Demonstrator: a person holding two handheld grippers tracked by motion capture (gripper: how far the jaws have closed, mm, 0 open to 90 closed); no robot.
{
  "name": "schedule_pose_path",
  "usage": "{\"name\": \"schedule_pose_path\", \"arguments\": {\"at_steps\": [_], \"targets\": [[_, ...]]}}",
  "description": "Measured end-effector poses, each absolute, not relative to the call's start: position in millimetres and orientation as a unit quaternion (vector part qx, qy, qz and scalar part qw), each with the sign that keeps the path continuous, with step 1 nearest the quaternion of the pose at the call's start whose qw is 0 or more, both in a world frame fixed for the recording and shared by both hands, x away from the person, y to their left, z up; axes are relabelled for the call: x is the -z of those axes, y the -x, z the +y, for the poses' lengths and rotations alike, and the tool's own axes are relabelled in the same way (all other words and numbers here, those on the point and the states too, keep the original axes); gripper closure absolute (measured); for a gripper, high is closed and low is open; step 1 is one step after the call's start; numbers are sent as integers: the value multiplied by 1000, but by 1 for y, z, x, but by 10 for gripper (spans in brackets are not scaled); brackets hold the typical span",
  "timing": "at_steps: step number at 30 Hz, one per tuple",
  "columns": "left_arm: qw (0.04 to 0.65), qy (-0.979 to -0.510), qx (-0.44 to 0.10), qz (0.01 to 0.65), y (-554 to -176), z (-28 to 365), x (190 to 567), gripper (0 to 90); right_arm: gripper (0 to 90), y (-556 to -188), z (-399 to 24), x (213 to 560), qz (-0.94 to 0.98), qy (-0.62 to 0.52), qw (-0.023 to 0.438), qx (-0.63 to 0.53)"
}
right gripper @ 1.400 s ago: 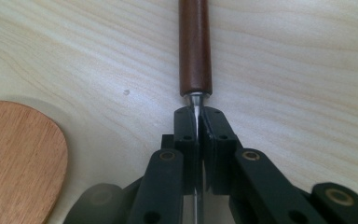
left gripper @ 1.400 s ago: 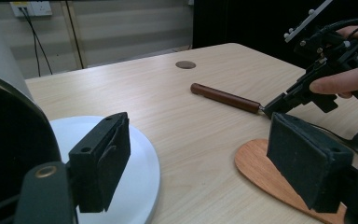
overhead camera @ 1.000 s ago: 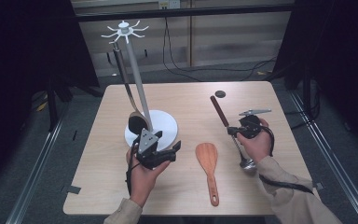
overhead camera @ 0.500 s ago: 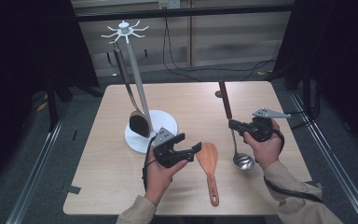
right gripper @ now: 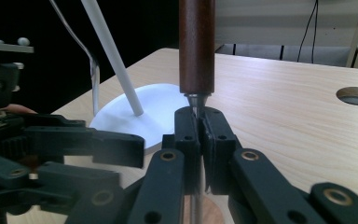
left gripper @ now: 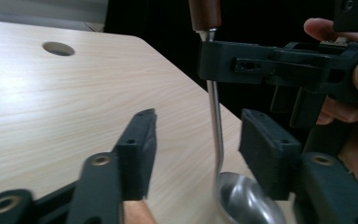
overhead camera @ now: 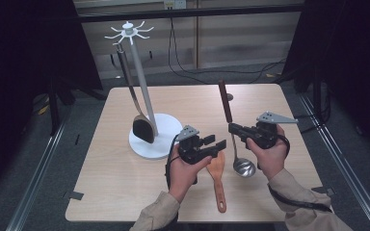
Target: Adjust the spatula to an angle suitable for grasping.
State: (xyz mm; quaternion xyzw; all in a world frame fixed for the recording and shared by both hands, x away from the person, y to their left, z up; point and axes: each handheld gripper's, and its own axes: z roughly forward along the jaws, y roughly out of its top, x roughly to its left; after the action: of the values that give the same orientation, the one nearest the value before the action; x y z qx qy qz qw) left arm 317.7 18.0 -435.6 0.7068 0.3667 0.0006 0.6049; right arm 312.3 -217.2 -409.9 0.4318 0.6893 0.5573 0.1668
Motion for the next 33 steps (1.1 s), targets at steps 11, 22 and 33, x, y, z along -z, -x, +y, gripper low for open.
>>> {"name": "schedule_pose_path", "arguments": {"at_steps": [11, 22, 33], "targets": [[612, -696, 21, 375, -321, 5, 434, 665, 862, -308, -208, 406, 687, -427, 171, -563], [606, -693, 22, 390, -323, -2, 436, 739, 862, -307, -202, 405, 687, -427, 173, -562], [607, -688, 14, 399, -323, -5, 435, 783, 861, -305, -201, 404, 686, -429, 180, -559]]}}
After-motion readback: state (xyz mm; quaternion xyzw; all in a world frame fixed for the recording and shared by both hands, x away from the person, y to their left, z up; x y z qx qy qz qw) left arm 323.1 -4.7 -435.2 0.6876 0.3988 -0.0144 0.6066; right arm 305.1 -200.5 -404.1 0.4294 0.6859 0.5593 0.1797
